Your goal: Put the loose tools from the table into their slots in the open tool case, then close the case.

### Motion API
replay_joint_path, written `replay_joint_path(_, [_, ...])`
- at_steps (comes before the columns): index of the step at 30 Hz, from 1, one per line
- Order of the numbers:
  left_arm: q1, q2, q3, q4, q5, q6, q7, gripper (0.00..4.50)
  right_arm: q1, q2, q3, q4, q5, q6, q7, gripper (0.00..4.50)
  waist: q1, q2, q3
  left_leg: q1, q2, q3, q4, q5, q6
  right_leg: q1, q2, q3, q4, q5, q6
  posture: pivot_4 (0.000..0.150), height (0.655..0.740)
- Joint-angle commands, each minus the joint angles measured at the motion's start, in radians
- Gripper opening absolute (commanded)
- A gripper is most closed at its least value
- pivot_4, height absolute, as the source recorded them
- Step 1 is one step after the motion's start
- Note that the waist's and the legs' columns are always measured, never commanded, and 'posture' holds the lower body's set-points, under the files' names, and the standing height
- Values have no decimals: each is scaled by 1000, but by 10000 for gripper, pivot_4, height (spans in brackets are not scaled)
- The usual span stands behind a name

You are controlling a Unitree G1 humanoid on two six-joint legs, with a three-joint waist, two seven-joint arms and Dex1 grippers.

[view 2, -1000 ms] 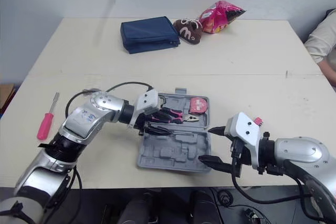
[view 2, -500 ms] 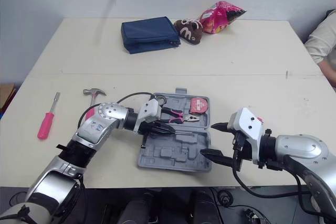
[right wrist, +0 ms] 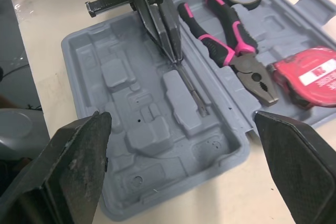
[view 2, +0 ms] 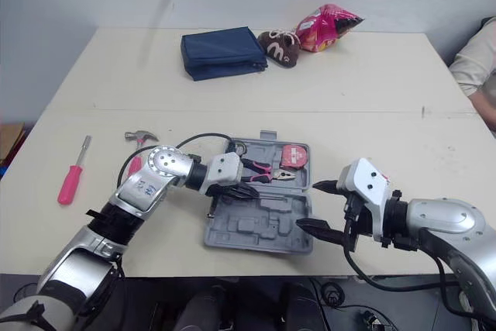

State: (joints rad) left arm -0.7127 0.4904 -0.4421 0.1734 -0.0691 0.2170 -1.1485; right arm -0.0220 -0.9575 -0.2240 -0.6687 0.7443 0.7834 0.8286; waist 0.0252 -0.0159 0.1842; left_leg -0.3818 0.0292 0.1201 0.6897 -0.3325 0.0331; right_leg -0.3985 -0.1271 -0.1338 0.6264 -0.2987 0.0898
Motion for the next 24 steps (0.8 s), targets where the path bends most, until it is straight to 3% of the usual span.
replay_joint_path(1, [45, 51, -70, 82, 126, 31, 9, 423, 21, 7, -26, -14, -11, -25, -4, 45000, -2, 0, -2, 5, 0, 0, -1, -1, 0, 5, 0, 0, -2, 0, 0, 1500, 7400])
replay_joint_path(3, [52, 57, -69, 65, 120, 46, -3, 423, 32, 2, -34, -16, -11, -26, 1, 45000, -4, 0, -7, 12, 1, 1, -4, -2, 1, 9, -4, 1, -5, -1, -1, 1500, 7400])
replay_joint_path(24, [54, 112, -129, 51, 186, 150, -11, 423, -47, 11, 15, 12, -23, -39, 0, 45000, -27, 5, -27, 14, 3, 1, -6, -2, 0, 9, -5, 3, -5, -2, -3, 1500, 7400])
